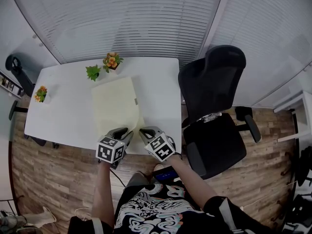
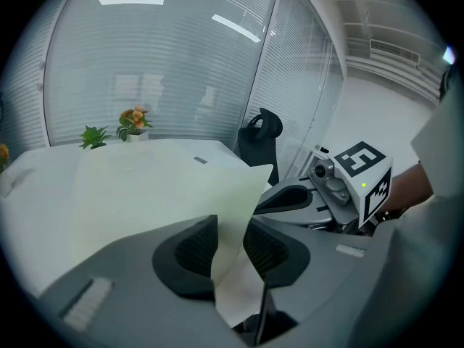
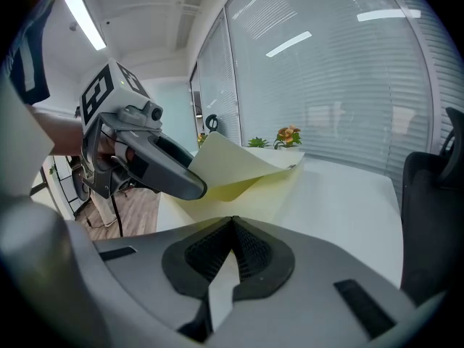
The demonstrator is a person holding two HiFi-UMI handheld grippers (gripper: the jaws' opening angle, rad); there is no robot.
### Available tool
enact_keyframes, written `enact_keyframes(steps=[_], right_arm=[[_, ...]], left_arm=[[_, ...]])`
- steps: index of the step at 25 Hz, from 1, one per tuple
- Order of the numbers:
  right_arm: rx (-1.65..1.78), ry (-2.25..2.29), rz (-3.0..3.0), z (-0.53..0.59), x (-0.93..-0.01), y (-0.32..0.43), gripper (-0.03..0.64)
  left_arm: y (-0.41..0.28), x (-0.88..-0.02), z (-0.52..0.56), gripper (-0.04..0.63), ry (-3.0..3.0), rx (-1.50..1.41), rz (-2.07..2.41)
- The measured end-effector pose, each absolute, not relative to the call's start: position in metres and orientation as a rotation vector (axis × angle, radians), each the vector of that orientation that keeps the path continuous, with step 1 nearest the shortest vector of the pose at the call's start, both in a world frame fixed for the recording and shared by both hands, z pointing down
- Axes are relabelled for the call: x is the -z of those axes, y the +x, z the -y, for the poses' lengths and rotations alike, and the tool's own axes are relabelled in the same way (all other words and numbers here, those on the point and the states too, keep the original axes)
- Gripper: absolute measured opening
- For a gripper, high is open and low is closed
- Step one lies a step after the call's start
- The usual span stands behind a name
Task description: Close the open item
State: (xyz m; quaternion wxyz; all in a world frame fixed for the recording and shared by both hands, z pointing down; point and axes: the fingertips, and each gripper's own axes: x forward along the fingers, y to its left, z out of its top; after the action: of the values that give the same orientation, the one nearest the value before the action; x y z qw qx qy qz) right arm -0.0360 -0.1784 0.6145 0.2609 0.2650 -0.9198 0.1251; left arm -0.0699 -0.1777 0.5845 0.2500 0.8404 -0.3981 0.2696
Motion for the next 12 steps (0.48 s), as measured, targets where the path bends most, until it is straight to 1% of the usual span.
enact_keyframes(steps=[12], right_arm=[[-0.353,0.72,2.514,0.179,-0.615,-0.038,0.002]], left_arm=[[-0.064,-0.598,0.178,0.115,2.282,-0.915,1.003]])
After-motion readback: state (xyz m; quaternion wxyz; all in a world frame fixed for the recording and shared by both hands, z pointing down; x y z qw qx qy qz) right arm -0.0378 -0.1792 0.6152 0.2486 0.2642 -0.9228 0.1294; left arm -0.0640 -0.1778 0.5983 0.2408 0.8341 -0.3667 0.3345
